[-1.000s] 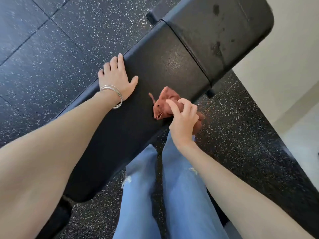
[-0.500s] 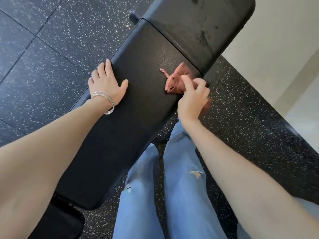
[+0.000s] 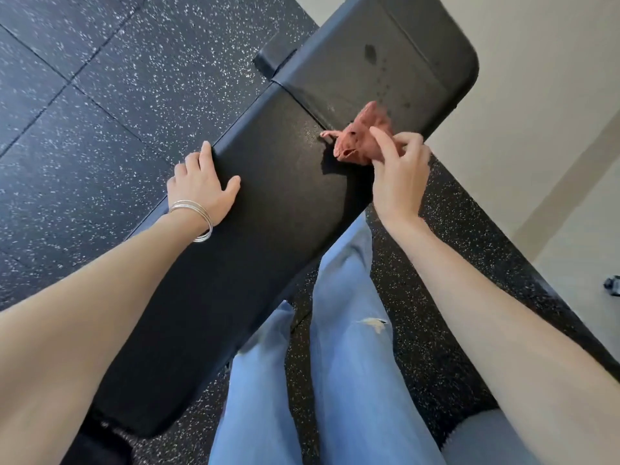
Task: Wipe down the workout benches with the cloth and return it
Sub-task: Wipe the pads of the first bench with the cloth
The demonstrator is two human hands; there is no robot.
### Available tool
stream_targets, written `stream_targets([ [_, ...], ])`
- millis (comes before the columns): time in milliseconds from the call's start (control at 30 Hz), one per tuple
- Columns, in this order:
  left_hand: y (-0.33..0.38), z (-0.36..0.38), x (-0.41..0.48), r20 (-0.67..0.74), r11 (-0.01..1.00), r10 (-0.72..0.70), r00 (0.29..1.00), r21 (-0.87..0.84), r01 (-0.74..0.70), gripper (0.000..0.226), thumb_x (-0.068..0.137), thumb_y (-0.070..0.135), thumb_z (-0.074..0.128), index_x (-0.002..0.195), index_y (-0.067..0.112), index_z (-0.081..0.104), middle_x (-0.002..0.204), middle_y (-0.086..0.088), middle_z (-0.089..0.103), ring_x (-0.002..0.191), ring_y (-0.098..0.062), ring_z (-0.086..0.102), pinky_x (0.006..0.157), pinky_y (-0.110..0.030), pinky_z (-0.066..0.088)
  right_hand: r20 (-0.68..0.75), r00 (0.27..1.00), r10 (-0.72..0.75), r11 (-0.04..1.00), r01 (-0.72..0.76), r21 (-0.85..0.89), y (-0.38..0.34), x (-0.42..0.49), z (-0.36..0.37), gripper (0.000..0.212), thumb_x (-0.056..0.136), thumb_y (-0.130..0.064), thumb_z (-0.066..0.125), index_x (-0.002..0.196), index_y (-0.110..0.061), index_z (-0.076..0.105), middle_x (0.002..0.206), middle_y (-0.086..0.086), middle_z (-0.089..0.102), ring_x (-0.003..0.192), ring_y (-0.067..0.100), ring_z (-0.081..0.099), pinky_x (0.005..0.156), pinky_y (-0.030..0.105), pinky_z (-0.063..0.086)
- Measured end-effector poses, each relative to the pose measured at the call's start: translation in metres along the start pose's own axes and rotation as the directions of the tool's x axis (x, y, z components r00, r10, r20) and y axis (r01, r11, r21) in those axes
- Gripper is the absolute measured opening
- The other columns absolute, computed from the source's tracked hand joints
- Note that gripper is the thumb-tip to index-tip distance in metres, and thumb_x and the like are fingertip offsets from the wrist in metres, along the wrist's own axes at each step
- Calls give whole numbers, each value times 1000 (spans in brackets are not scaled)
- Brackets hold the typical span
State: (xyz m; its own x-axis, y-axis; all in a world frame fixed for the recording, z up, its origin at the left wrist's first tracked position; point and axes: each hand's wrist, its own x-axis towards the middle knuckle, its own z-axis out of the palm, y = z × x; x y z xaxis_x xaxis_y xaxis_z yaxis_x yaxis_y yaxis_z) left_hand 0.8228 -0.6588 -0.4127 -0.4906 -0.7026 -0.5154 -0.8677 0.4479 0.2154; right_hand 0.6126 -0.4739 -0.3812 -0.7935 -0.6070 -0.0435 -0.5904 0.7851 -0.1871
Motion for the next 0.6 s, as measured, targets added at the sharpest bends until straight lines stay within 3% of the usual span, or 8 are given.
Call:
stream_targets([
  [133, 19, 0, 15, -8, 998, -62, 998, -17, 62, 74, 91, 48, 44, 147, 8, 17, 144, -19, 34, 129, -40, 34, 104, -51, 29, 169, 974, -149, 979, 169, -115, 3, 47, 18, 47, 90, -12, 56, 133, -30, 47, 124, 9, 46, 107, 32, 44, 78, 44, 40],
  [300, 51, -4, 34, -24, 991, -130, 991, -35, 129, 72, 91, 49, 43, 146, 8, 20, 142, -20, 35, 128, -39, 34, 104, -50, 28, 143, 907, -396, 887, 418, -194, 28, 72, 12, 46, 85, -7, 54, 125, -29, 56, 111, 8, 58, 93, 31, 54, 68, 40, 41],
  [367, 68, -7, 44, -28, 991, -133, 991, -39, 132, 72, 91, 49, 43, 146, 8, 20, 142, -20, 35, 128, -40, 34, 104, -50, 27, 155, 883, -443, 861, 467, -201, 38, 103, 6, 48, 85, -3, 49, 124, -30, 58, 112, 8, 59, 95, 31, 55, 70, 40, 41],
  [467, 95, -12, 63, -38, 993, -108, 993, -59, 106, 72, 91, 49, 42, 146, 8, 20, 142, -20, 36, 128, -40, 34, 104, -50, 28, 161, 905, -395, 885, 421, -198, 48, 164, 4, 48, 89, -5, 48, 129, -33, 52, 120, 9, 53, 107, 31, 49, 79, 41, 40],
  [600, 129, -14, 82, -45, 984, -161, 986, -82, 157, 71, 91, 50, 41, 145, 8, 23, 143, -20, 35, 129, -40, 34, 107, -49, 25, 66, 987, -144, 978, 152, -141, 45, 206, 6, 46, 89, -11, 54, 129, -35, 51, 121, 6, 51, 110, 27, 48, 79, 39, 39],
])
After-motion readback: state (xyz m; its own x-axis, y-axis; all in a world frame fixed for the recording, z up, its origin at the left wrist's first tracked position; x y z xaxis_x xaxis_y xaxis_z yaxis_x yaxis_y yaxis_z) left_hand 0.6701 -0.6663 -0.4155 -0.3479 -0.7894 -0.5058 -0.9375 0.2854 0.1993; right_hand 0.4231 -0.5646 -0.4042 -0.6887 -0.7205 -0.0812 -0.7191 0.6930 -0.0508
